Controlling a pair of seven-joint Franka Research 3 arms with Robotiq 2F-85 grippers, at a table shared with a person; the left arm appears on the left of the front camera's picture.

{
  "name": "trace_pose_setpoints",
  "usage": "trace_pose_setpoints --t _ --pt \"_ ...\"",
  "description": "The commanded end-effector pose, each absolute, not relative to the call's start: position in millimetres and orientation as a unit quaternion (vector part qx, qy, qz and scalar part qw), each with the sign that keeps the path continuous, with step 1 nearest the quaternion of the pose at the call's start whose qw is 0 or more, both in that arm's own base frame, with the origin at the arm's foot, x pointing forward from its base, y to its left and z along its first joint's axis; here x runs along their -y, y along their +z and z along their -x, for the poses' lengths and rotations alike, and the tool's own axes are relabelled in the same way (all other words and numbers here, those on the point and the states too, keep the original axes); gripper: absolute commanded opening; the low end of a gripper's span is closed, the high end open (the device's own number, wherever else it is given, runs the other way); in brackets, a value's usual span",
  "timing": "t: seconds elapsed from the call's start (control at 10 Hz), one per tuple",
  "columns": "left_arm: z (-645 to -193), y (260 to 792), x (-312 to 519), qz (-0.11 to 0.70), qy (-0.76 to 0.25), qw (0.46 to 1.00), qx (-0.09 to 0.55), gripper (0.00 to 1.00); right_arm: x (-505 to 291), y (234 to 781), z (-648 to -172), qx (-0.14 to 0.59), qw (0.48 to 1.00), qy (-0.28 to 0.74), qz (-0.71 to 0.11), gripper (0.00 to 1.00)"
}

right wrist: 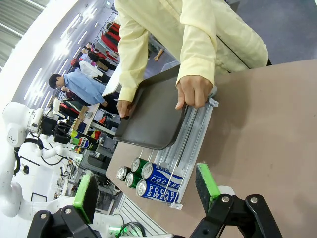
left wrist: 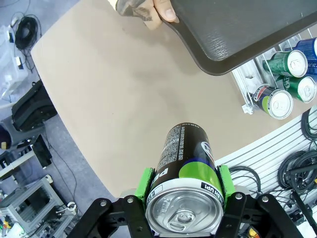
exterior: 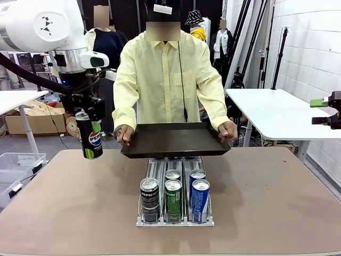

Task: Retrieve and hand over the desired beverage to the person.
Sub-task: Place the picked can on the Handle tray extended by the person.

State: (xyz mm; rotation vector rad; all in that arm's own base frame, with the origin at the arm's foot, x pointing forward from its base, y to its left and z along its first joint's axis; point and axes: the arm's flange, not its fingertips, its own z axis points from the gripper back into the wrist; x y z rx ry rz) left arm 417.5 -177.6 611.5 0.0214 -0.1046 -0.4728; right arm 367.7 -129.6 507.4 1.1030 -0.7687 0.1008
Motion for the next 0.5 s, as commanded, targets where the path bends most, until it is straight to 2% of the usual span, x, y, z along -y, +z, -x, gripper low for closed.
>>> trace_pose_setpoints --t 0.0,0.2,0.4 --pt "-419 618 176 -0.010 -0.233 0.971 0.058 0.00 129 508 -369 0.358 0.777 0.047 -0.517 1.00" --pt "-417 612 178 -0.011 -0.234 0.971 0.052 0.00 129 508 -369 0.358 0.777 0.047 -0.517 1.00" --pt "-435 620 203 -0.001 -0.245 0.968 0.058 0.00 129 508 -369 0.358 0.777 0.047 -0.517 1.00"
